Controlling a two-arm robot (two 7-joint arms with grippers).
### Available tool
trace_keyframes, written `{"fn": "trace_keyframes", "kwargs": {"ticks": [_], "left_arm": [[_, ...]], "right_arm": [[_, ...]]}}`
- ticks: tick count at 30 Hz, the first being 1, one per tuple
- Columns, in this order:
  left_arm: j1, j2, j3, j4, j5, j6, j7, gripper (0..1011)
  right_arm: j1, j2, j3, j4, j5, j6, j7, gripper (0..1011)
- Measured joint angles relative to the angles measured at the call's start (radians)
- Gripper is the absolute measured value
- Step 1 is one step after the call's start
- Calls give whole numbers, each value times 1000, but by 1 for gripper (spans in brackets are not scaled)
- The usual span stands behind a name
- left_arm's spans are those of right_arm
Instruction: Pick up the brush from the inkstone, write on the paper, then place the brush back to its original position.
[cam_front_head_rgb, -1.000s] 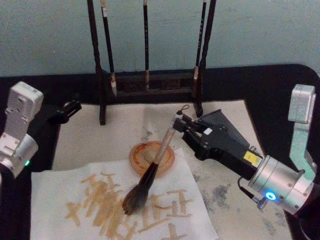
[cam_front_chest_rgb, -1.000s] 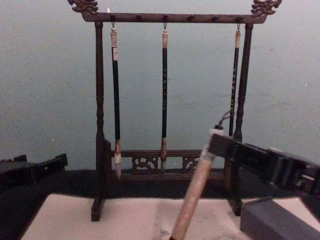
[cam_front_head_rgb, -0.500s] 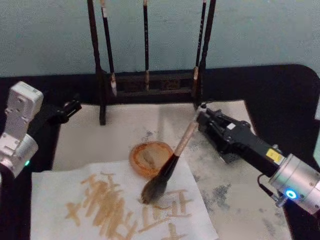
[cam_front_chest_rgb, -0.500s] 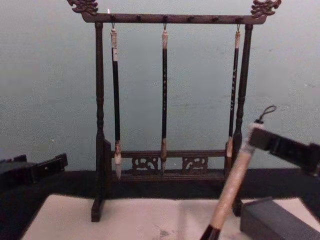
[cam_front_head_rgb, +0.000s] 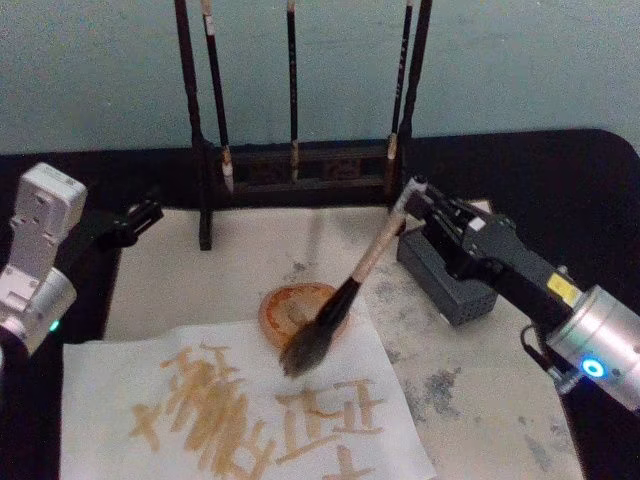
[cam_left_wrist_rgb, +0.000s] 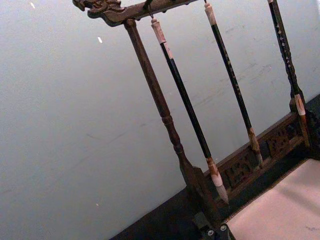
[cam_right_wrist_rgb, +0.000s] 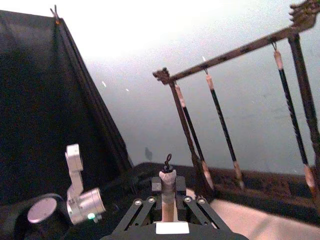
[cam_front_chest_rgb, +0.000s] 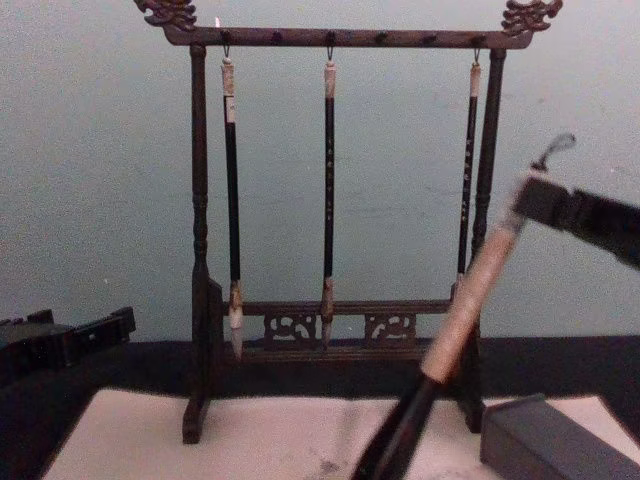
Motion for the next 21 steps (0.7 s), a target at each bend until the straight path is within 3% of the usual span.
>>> {"fn": "trace_keyframes", "kwargs": {"ticks": [8, 16, 21], "left_arm": [[0, 0, 0, 0, 0, 0, 0, 1002], [0, 0, 0, 0, 0, 0, 0, 1002], [0, 0, 0, 0, 0, 0, 0, 1002]], "right_arm": [[68, -44, -28, 27, 23, 12, -2, 163], [138, -91, -46, 104, 48, 17, -19, 163], [180, -121, -43, 191, 76, 12, -20, 163]]}}
